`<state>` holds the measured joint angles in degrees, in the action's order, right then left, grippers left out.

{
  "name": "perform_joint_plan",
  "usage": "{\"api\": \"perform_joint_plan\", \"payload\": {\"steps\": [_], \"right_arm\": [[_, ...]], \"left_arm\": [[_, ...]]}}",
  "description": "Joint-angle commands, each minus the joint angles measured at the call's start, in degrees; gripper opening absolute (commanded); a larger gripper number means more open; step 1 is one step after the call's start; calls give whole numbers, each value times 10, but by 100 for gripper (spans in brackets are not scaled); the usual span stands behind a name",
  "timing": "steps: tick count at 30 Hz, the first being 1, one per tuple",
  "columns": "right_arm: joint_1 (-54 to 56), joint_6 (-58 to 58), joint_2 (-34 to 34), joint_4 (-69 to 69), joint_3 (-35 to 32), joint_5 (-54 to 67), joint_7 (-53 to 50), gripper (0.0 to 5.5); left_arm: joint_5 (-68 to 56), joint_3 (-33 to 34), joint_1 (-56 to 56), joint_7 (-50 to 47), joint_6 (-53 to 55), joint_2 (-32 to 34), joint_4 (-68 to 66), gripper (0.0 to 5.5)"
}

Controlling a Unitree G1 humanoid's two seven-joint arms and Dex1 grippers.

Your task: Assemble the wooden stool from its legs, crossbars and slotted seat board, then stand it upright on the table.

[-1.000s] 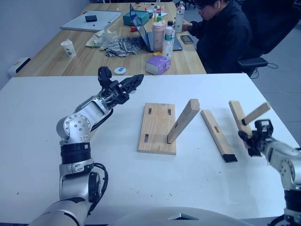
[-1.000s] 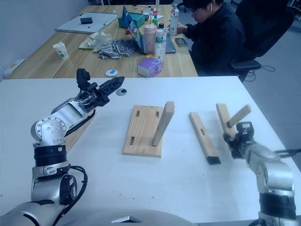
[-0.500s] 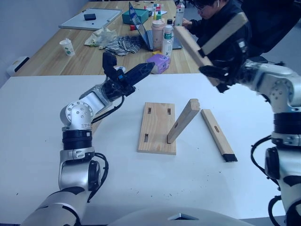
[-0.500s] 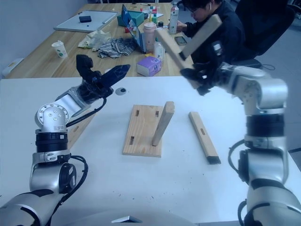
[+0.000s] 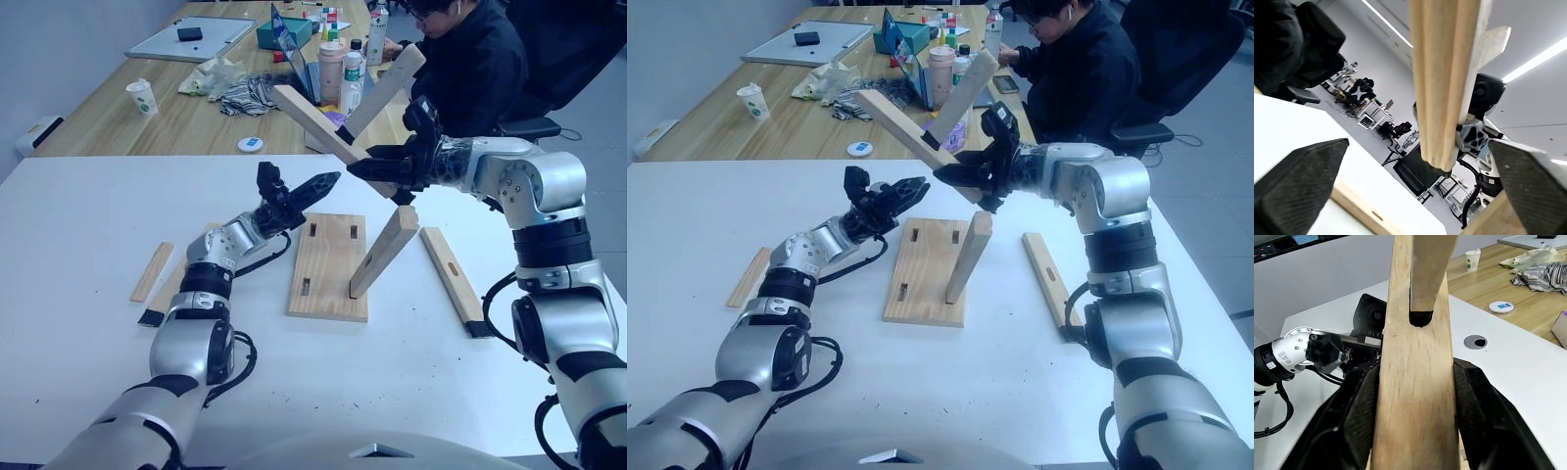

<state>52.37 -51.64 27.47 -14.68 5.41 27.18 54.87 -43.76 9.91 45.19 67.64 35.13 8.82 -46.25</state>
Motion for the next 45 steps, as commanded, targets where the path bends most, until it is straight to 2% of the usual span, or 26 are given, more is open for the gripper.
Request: {"api": "perform_joint_plan", "payload": {"steps": [1,7,20,27,40,41,45], "right_arm": [[10,-9,-11,6,12,2,9,208],[0,-24,-14,20,13,11,14,208],[18,-86,-36,1,-38,61,-15,208],[20,-109,-38,1,-48,78,-24,206],[8,-114,-37,19,-50,86,-39,206],[6,-113,-37,19,-51,86,-42,243],[-1,-104,-30,11,-59,80,-55,315]], "left_arm": [[6,20,49,18,-19,-11,-26,540],[-15,62,68,48,-5,-19,-42,540],[-37,86,57,80,54,-27,3,315],[-52,99,53,80,82,-30,31,226],[-45,123,64,39,62,-31,6,217],[-41,126,66,33,53,-30,1,217],[-33,138,66,17,34,-11,-25,206]]}}
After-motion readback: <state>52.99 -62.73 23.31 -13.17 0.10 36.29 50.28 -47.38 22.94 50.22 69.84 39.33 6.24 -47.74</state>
